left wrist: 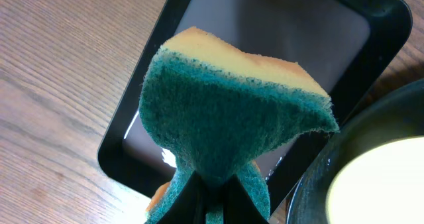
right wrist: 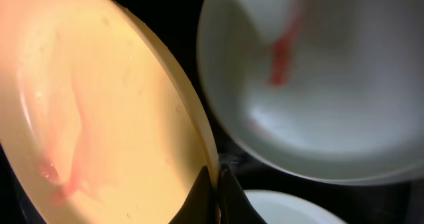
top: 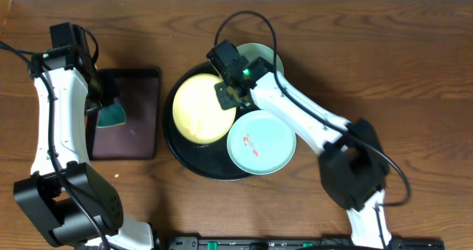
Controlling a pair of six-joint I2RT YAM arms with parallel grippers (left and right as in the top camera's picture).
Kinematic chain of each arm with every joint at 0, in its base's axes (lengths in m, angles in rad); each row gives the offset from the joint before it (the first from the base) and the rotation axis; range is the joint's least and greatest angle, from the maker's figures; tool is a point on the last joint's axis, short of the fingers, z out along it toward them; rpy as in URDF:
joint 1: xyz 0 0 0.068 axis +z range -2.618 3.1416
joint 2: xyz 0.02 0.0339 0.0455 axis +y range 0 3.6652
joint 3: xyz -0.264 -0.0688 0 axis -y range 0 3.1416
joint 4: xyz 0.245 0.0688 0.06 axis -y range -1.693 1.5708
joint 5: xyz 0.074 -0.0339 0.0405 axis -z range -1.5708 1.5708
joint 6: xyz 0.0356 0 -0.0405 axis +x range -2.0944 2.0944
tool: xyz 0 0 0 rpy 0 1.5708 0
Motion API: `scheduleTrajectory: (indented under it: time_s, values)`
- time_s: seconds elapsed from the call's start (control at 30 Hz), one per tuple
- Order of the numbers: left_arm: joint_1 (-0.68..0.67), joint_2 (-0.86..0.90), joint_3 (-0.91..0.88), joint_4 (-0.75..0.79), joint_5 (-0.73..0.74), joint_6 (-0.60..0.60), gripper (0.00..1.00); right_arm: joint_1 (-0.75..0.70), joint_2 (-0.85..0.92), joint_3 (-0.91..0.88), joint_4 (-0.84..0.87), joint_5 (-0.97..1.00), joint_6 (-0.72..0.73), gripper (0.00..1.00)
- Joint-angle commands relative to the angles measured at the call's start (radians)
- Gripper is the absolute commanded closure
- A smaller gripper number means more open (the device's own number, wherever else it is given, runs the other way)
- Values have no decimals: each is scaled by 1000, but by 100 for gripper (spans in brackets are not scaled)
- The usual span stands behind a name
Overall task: Clean dirty plates on tray and stack at the side
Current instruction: 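Lift the yellow plate off the tray and carry it right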
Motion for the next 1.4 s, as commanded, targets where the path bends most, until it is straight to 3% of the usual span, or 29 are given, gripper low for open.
scheduleTrajectory:
  time_s: [0.0, 0.3, 0.67, 0.8, 0.93, 1.13, 1.37]
  values:
    - [2, 6, -10, -3, -2, 5, 93, 42, -107, 35, -14, 296, -61, 99]
    - [2, 6, -10, -3, -2, 5, 93, 215, -145, 35, -32, 844, -145, 99]
    - [2, 6, -10, -2, -2, 5, 93, 401, -145, 35, -28, 1231, -165, 99]
    - [2, 6, -10, -2, -2, 5, 93, 418, -145, 35, -27, 1263, -161, 99]
    - [2, 6, -10, -2, -2, 5, 93, 412, -145, 35, -28, 1133, -151, 99]
    - [2, 6, -10, -2, -2, 5, 93, 319, -150, 35, -40, 676, -100, 99]
    - [1, 6, -10, -2, -2, 5, 93, 82, -232, 35, -50, 120, -89, 99]
